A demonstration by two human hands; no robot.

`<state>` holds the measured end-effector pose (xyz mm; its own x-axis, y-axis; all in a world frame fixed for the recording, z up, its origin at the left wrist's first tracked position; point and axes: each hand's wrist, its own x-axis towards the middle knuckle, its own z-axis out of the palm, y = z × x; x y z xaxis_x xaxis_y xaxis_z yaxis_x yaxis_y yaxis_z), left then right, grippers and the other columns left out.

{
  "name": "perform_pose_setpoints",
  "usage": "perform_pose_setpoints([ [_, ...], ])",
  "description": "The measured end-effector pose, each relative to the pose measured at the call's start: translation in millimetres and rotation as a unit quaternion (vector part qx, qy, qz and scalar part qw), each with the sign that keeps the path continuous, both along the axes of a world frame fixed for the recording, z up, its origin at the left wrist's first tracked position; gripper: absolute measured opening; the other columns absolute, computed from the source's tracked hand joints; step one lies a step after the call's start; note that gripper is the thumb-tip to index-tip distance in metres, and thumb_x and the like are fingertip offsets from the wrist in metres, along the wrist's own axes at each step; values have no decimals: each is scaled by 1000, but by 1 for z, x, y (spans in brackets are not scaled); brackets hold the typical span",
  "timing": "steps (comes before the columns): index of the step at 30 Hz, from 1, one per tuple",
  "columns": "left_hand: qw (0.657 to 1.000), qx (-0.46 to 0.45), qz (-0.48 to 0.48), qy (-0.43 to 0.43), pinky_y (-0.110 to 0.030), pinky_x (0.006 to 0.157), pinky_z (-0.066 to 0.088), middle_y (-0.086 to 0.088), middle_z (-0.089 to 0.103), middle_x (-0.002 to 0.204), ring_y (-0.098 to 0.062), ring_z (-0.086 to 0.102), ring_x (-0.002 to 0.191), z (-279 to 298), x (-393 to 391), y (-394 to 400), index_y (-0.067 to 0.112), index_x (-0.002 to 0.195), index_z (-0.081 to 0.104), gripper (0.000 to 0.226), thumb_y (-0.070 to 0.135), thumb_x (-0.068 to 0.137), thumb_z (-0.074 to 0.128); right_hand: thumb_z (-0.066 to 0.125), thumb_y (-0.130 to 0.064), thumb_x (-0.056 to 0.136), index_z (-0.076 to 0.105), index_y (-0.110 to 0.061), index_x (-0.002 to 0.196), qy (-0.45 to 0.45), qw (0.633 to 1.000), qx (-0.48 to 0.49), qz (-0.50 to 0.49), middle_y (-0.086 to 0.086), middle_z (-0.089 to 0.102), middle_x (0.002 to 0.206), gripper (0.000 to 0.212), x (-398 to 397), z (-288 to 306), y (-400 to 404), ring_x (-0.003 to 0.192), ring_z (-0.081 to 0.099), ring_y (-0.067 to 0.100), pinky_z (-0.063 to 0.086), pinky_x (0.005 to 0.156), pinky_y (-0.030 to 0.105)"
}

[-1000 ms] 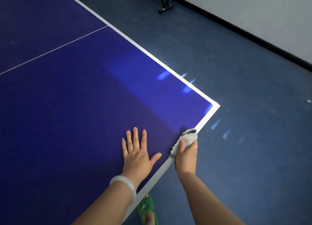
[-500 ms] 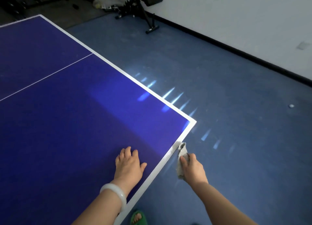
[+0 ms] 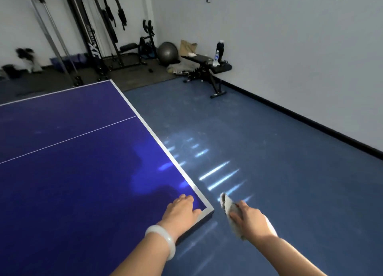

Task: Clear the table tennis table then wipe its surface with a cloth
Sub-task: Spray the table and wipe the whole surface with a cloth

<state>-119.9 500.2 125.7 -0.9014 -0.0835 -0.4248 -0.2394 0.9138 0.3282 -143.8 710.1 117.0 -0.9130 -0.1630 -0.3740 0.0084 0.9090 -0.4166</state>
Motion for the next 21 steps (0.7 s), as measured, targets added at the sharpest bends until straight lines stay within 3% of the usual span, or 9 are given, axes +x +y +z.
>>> perform_pose_setpoints([
  [3, 1000, -4, 21, 7, -38, 109, 28, -7, 39, 146, -26, 33, 138, 15, -18, 22, 16, 138, 41, 47, 42, 100, 42, 42, -32, 99, 42, -21, 103, 31, 997, 26, 64, 3, 63, 94, 12, -37, 14, 19, 93, 64, 26, 45, 70, 32],
  [7, 998, -19, 57, 1, -40, 108, 28, -5, 43, 142, -26, 39, 132, 22, -48, 34, 17, 137, 43, 47, 44, 99, 41, 41, -41, 98, 47, -18, 105, 60, 993, 2, 103, 0, 61, 78, 24, -88, 26, 29, 80, 63, 23, 42, 64, 33],
  [9, 997, -19, 76, -2, -40, 108, 29, -4, 43, 140, -26, 40, 130, 18, -68, 35, 16, 137, 43, 48, 45, 98, 42, 40, -42, 97, 47, -23, 100, 64, 991, -7, 113, -5, 59, 73, 21, -115, 25, 30, 73, 62, 18, 43, 63, 30],
  [12, 995, -27, 99, -6, -41, 109, 30, -7, 39, 143, -27, 38, 132, 11, -105, 35, 14, 139, 41, 52, 46, 98, 42, 35, -35, 96, 48, -26, 110, 101, 981, 52, 158, -7, 61, 83, 22, -165, 21, 25, 76, 63, 16, 43, 63, 27],
  [15, 992, -26, 120, -8, -42, 112, 27, -11, 30, 152, -29, 31, 139, 8, -153, 30, 14, 143, 38, 56, 47, 98, 43, 36, -44, 94, 51, -27, 104, 78, 984, 26, 160, -7, 63, 82, 25, -221, 28, 13, 76, 61, 19, 47, 68, 29],
  [18, 990, -17, 136, -14, -44, 111, 30, -10, 33, 149, -30, 34, 136, 7, -202, 21, 13, 142, 39, 58, 49, 97, 44, 38, -50, 94, 52, -26, 104, 72, 979, 34, 187, -3, 69, 95, 29, -275, 39, 2, 90, 66, 22, 50, 76, 32],
  [21, 988, -25, 152, -16, -45, 111, 30, -10, 34, 147, -30, 36, 134, 13, -252, 11, 14, 140, 41, 55, 49, 97, 45, 38, -45, 96, 49, -29, 100, 74, 969, 34, 233, 2, 71, 98, 20, -329, 44, -7, 96, 66, 22, 44, 71, 30],
])
